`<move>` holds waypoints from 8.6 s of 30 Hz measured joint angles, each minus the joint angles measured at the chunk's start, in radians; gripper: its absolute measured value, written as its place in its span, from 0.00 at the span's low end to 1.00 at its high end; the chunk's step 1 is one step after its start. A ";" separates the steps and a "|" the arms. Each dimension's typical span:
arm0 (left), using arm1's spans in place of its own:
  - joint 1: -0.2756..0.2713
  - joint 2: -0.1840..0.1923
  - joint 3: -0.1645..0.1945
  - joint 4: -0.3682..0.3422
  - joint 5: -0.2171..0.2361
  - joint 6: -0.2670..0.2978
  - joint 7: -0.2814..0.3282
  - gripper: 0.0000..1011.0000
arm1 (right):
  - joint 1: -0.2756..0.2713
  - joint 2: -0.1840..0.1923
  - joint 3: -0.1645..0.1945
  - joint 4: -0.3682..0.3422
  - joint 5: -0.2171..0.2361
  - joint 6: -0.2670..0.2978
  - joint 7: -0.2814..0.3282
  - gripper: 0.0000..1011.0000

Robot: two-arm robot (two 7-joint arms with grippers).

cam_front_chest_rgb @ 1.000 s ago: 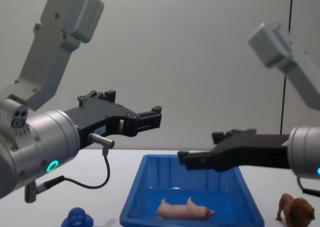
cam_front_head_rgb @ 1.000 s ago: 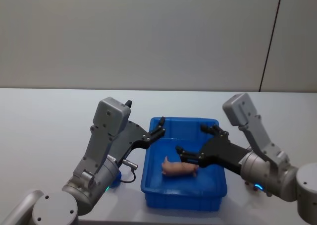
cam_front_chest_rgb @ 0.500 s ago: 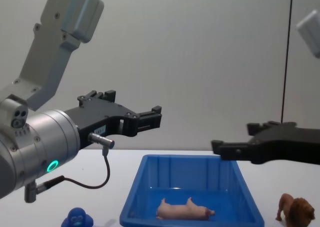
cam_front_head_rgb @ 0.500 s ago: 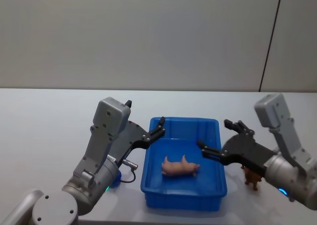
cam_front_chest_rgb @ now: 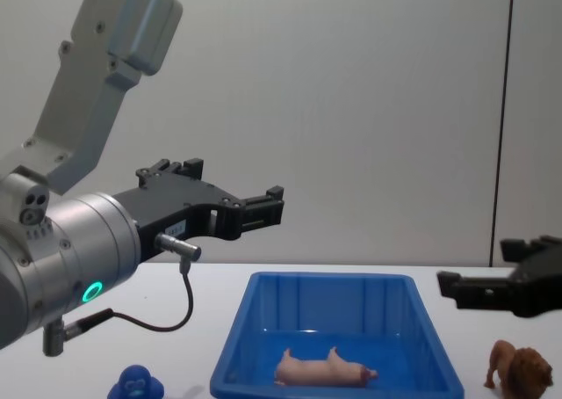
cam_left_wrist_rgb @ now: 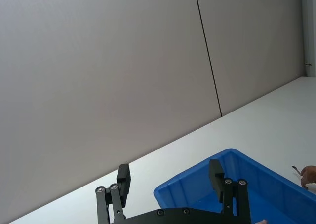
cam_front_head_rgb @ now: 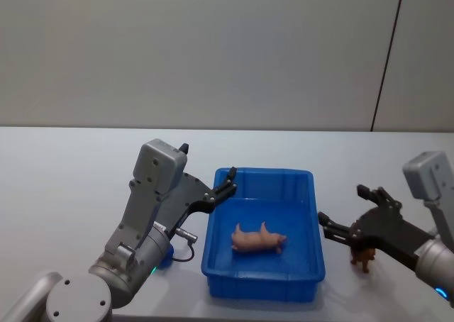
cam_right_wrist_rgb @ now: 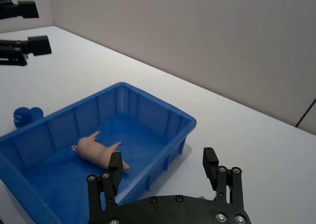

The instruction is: Pick up the two dolls from the table and place them into the box.

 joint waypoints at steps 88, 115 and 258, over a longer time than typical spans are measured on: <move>0.000 0.000 0.000 0.000 0.000 0.000 0.000 0.99 | 0.063 -0.003 0.008 0.051 -0.034 -0.046 -0.007 0.41; 0.000 0.000 0.000 0.000 0.000 0.000 0.000 0.99 | 0.146 -0.089 -0.069 0.147 -0.141 -0.050 0.080 0.59; -0.021 0.083 -0.099 0.329 -0.090 0.095 -0.349 0.85 | 0.146 -0.015 0.002 0.230 -0.089 -0.150 0.091 0.99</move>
